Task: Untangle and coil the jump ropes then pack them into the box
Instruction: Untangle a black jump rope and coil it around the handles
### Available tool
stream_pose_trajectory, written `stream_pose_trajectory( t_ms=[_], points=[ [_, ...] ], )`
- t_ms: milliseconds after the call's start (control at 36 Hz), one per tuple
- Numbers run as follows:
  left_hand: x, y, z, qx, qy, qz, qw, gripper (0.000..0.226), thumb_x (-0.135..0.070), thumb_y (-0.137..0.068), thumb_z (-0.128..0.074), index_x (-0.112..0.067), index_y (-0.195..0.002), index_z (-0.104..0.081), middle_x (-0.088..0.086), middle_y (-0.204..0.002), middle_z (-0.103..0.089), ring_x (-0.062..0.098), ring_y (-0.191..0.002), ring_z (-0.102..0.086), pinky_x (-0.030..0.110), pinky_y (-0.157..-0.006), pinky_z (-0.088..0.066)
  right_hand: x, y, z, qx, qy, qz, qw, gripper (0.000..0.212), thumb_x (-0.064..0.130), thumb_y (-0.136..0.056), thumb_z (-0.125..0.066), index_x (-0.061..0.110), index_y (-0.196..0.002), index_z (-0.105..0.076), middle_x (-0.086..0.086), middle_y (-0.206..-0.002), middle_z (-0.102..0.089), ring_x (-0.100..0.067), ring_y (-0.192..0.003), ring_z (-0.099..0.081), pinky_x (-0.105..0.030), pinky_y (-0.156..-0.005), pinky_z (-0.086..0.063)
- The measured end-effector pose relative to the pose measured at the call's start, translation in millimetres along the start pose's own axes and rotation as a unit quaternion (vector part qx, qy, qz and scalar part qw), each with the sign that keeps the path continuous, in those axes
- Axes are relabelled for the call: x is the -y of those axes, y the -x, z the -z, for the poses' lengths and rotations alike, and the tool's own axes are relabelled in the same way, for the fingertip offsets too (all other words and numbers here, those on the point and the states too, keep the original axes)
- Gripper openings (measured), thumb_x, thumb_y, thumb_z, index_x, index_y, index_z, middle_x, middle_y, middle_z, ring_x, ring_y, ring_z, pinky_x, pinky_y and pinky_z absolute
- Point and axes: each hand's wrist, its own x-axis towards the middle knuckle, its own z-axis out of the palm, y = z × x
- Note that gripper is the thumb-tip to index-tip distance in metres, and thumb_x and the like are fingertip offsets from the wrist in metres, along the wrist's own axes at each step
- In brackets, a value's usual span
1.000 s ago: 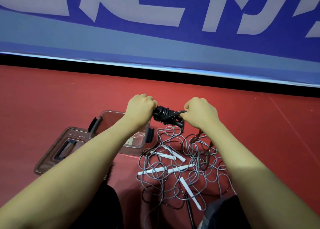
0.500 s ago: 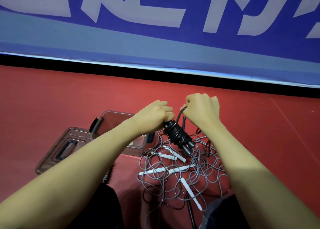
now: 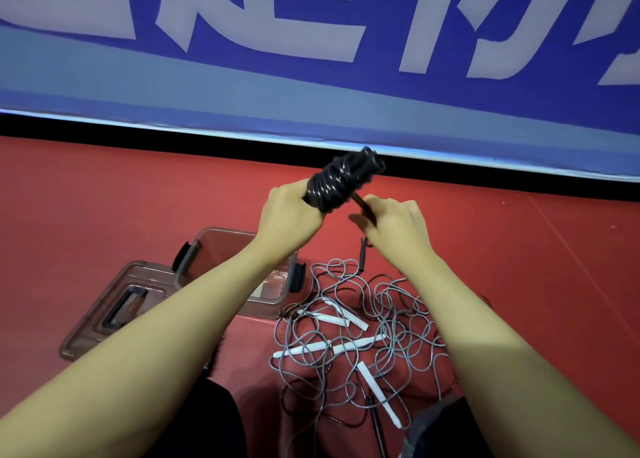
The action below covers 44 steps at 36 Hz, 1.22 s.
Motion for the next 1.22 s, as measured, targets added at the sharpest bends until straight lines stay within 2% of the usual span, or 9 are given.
stream_pose_trajectory(
  t_ms=[194,333,611,722,861,1000,1083,1167,1222],
  points=[
    [-6.3,-6.9,-5.7,-0.016,-0.055,0.131,0.99,0.037,-0.026,-0.083,-0.058,-0.014,-0.052,-0.041,-0.004,-0.045,-0.039,0.019,-0.05,-0.028,0.029,-0.048,-0.026,15.5,3.4,-9.9,0.141,0.015,0.042,0.989,0.019,0.026,-0.097,-0.047,0.012,-0.109,-0.051,-0.006,-0.106,-0.066,-0.03,-0.102,-0.059,-0.036,-0.081,-0.037],
    [1.3,-10.4,-4.9,0.02,-0.191,0.138,0.972,0.015,-0.013,-0.085,-0.049,-0.011,-0.072,-0.055,0.015,-0.075,-0.061,0.035,-0.068,-0.049,0.032,-0.059,-0.038,23.0,7.0,-5.6,0.185,-0.004,0.103,0.977,0.012,0.02,-0.097,-0.041,0.014,-0.087,-0.045,-0.006,-0.085,-0.058,-0.032,-0.08,-0.054,-0.033,-0.066,-0.032],
    [6.7,-2.9,-7.1,0.107,-0.447,0.058,0.886,0.017,-0.006,-0.09,-0.046,-0.004,-0.102,-0.057,0.016,-0.099,-0.063,0.037,-0.089,-0.061,0.034,-0.063,-0.037,30.8,10.7,14.1,0.166,-0.017,0.172,0.971,0.014,0.013,-0.087,-0.049,0.008,-0.075,-0.053,-0.007,-0.066,-0.052,-0.029,-0.065,-0.044,-0.031,-0.052,-0.024],
    [12.5,2.4,-7.6,0.144,-0.503,0.024,0.852,0.018,-0.003,-0.09,-0.044,-0.004,-0.104,-0.054,0.014,-0.104,-0.063,0.036,-0.093,-0.062,0.033,-0.065,-0.036,34.7,9.9,19.9,0.079,0.053,0.213,0.972,0.017,0.017,-0.087,-0.046,0.014,-0.087,-0.062,-0.001,-0.084,-0.064,-0.025,-0.076,-0.049,-0.031,-0.067,-0.021],
    [14.4,3.9,-11.5,0.165,-0.528,-0.043,0.832,0.016,-0.01,-0.095,-0.043,-0.007,-0.108,-0.051,0.011,-0.102,-0.065,0.034,-0.091,-0.063,0.033,-0.061,-0.035,25.5,6.0,23.8,0.022,0.03,0.139,0.99,0.029,0.016,-0.089,-0.046,0.022,-0.111,-0.064,0.003,-0.112,-0.061,-0.023,-0.105,-0.056,-0.035,-0.082,-0.032],
    [13.7,2.9,-13.0,0.192,-0.536,-0.115,0.814,0.018,-0.013,-0.096,-0.041,-0.01,-0.11,-0.051,0.008,-0.103,-0.063,0.032,-0.093,-0.061,0.032,-0.06,-0.033,22.8,3.8,17.9,0.092,-0.042,0.016,0.995,0.036,0.014,-0.087,-0.046,0.022,-0.118,-0.062,-0.004,-0.118,-0.065,-0.03,-0.11,-0.056,-0.035,-0.083,-0.044],
    [14.3,2.4,-12.4,0.183,-0.505,-0.18,0.824,0.011,-0.013,-0.088,-0.054,-0.008,-0.099,-0.056,0.008,-0.09,-0.064,0.03,-0.08,-0.063,0.028,-0.048,-0.024,19.8,2.4,13.6,0.112,-0.112,-0.035,0.987,0.029,0.013,-0.083,-0.047,0.025,-0.097,-0.069,-0.004,-0.103,-0.069,-0.03,-0.099,-0.058,-0.036,-0.078,-0.049],
    [10.3,4.0,-6.8,0.175,-0.473,-0.226,0.833,0.038,-0.008,-0.038,-0.087,-0.009,-0.056,-0.054,0.003,-0.045,-0.05,0.023,-0.033,-0.047,0.013,-0.049,0.004,19.0,1.0,10.3,0.138,-0.143,-0.049,0.979,0.024,0.015,-0.081,-0.048,0.027,-0.085,-0.068,0.0,-0.098,-0.068,-0.027,-0.095,-0.059,-0.04,-0.083,-0.05],
    [22.5,-0.8,-9.3,0.165,-0.449,-0.243,0.844,0.045,-0.008,-0.026,-0.088,-0.011,-0.049,-0.05,0.001,-0.039,-0.043,0.021,-0.027,-0.041,0.011,-0.048,-0.001,17.9,0.3,11.7,0.162,-0.167,-0.044,0.971,0.023,0.015,-0.083,-0.051,0.024,-0.088,-0.071,0.0,-0.095,-0.066,-0.025,-0.094,-0.059,-0.039,-0.086,-0.05]
  ],
)
